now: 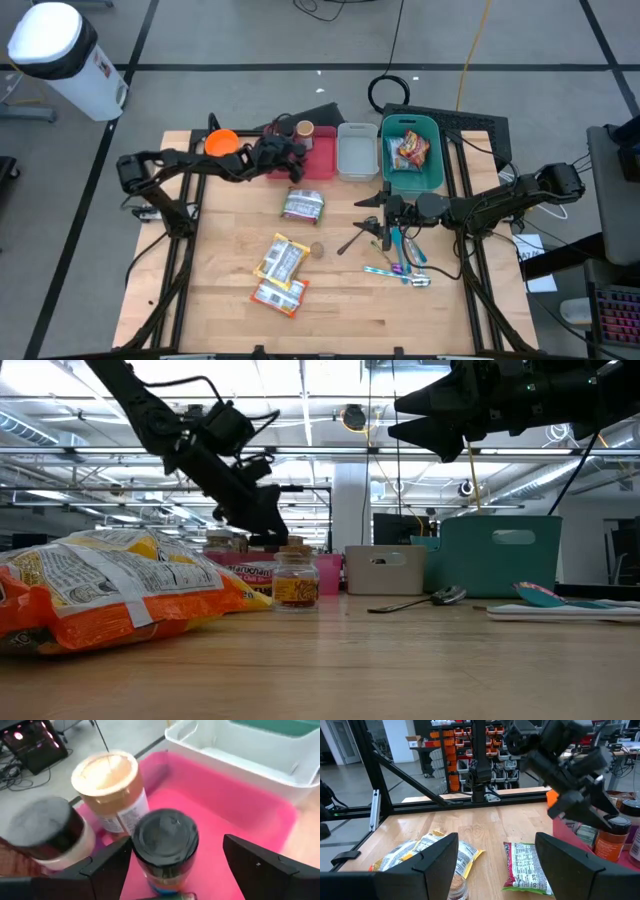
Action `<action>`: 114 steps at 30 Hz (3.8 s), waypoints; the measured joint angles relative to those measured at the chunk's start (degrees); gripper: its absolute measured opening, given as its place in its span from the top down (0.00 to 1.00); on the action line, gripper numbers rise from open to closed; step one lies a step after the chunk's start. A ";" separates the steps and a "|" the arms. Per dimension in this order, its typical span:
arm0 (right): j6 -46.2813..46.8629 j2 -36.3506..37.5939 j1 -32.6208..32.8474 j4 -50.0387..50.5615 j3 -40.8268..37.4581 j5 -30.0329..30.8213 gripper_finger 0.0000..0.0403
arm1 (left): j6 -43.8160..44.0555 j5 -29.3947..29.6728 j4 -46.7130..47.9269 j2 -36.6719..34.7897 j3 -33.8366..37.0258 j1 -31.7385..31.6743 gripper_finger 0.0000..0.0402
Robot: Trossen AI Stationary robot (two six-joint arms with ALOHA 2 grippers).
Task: Pick & Place Food Item
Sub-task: Put the orange seasoning bottle into the red bin, then put the brown seasoning bottle into the red bin
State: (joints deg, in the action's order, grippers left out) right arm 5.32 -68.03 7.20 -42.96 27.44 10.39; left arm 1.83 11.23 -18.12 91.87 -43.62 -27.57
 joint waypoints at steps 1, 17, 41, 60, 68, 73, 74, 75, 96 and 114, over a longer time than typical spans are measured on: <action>0.00 -0.01 0.00 -0.01 0.00 0.00 0.36 | 0.02 -0.45 1.10 -1.15 0.00 -0.02 0.19; 0.00 -0.02 0.02 -0.02 0.00 0.00 0.36 | 2.26 -22.13 4.85 -16.26 -0.04 8.95 0.19; 1.29 -0.02 0.02 -0.06 0.00 0.00 0.36 | -4.81 -15.96 22.65 -7.24 -8.37 33.37 0.19; 1.09 0.00 0.02 -0.07 0.00 0.02 0.36 | -4.11 -16.29 20.16 5.52 -8.35 33.40 0.19; 1.07 -0.01 0.02 -0.06 0.00 0.02 0.36 | -3.89 -17.31 16.01 8.35 -8.35 33.60 0.19; 1.07 0.00 0.02 -0.06 0.00 0.02 0.36 | -4.45 -17.40 14.36 10.29 -8.35 34.10 0.19; 1.07 -0.02 0.02 -0.04 0.00 0.02 0.36 | -4.52 -17.23 14.54 10.30 -8.35 34.10 0.19; 1.07 -0.02 0.02 -0.04 0.00 0.02 0.36 | -4.51 -17.25 14.57 10.30 -8.35 34.13 0.19; 1.07 -0.02 0.02 -0.02 0.00 0.02 0.36 | -3.07 -17.19 13.83 9.18 -8.34 33.90 0.54; 1.37 -0.01 0.02 -0.09 0.00 0.04 0.36 | -1.32 -9.52 14.52 -9.10 -8.35 18.60 0.55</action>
State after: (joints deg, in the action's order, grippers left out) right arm 6.69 -68.04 7.22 -43.05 27.44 10.44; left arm 0.50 1.72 -3.61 82.77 -51.96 -8.97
